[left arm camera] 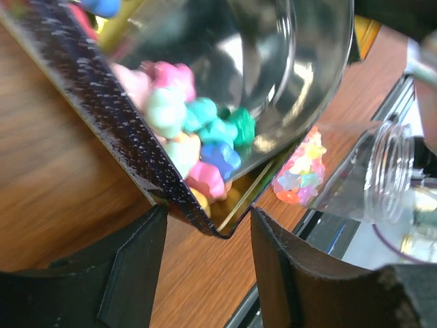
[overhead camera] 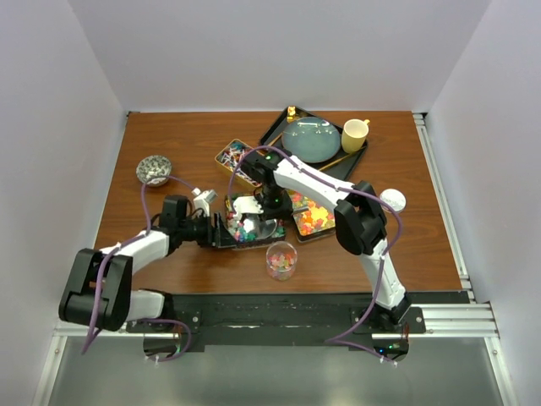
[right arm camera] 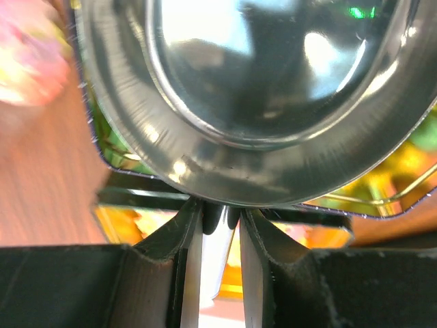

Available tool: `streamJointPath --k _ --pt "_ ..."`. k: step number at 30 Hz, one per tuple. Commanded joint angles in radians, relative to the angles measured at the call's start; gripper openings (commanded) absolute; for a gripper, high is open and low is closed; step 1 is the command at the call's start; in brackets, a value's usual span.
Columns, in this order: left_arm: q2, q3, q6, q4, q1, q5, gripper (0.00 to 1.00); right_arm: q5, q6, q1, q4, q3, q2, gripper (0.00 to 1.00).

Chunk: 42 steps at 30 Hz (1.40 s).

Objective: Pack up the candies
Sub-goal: Scoop the fake candies from the storage box.

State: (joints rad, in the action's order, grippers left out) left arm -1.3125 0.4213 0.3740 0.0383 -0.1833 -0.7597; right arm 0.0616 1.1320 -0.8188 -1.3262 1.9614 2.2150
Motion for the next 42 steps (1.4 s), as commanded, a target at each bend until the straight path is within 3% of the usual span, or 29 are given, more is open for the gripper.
streamJointPath --k 1,4,10,19,24,27,32,42 --pt "0.094 0.132 -0.055 -0.035 0.105 -0.065 0.57 0.405 -0.046 -0.042 0.018 -0.099 -0.011 0.0" --pt "0.146 0.174 -0.096 -0.127 0.139 -0.139 0.57 0.426 -0.084 -0.03 0.053 -0.128 -0.028 0.0" --pt "0.193 0.188 -0.096 -0.155 0.145 -0.217 0.59 0.451 -0.168 -0.019 0.114 -0.162 -0.046 0.0" --pt "0.24 0.159 -0.031 -0.063 0.168 -0.126 0.59 0.417 -0.241 -0.019 0.194 -0.24 -0.097 0.0" --pt "0.243 0.155 -0.014 -0.006 0.177 -0.098 0.59 0.382 -0.25 -0.019 0.248 -0.28 -0.164 0.25" --pt "0.243 0.157 -0.02 -0.011 0.183 -0.096 0.59 0.365 -0.27 -0.02 0.289 -0.311 -0.219 0.34" --pt "0.249 0.143 -0.026 -0.014 0.183 -0.087 0.59 0.319 -0.284 -0.04 0.372 -0.395 -0.291 0.4" --pt "0.265 0.106 -0.012 0.005 0.246 -0.076 0.58 0.224 -0.302 -0.056 0.43 -0.418 -0.278 0.41"
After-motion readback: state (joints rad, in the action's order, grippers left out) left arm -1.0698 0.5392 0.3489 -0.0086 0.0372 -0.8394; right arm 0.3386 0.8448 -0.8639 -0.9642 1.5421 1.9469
